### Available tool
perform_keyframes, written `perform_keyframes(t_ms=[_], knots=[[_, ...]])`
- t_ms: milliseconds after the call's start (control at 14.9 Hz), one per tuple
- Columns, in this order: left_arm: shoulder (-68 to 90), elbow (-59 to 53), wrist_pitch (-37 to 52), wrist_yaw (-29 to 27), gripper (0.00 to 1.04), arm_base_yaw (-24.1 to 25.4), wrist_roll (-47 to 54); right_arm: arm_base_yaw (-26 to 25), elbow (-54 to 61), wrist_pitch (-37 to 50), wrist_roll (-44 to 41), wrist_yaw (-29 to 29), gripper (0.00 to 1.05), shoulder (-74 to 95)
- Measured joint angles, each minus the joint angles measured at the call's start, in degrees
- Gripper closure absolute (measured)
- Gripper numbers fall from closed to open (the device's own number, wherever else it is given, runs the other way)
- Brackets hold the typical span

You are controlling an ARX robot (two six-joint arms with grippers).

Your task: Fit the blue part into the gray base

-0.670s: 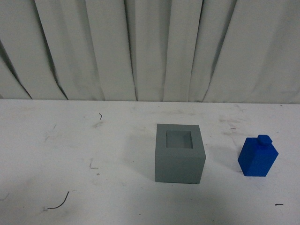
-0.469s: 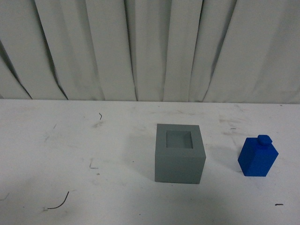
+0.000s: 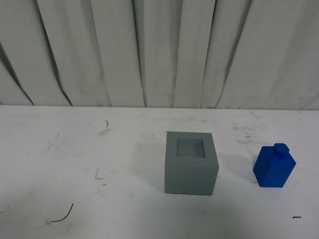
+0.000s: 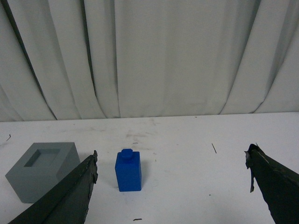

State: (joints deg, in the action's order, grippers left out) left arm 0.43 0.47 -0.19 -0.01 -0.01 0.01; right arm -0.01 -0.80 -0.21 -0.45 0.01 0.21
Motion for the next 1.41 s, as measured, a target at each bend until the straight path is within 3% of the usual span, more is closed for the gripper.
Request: perform_keyframes(t_ms=[938, 1139, 1407], knots=[[0.0, 0.0, 0.0, 0.0, 0.07, 0.0, 0.0, 0.3, 0.0, 0.8, 0.0, 0.4, 0.06, 0.2], [0.0, 0.0, 0.0, 0.0, 0.07, 0.0, 0.0, -1.4, -1.3, 14.2, -0.3, -2.8, 0.06, 11.8], [0.0, 0.0, 0.0, 0.0, 0.07, 0.0, 0.0, -8.2, -16.0, 46.8, -4.1, -10.5, 0.06, 49.7]])
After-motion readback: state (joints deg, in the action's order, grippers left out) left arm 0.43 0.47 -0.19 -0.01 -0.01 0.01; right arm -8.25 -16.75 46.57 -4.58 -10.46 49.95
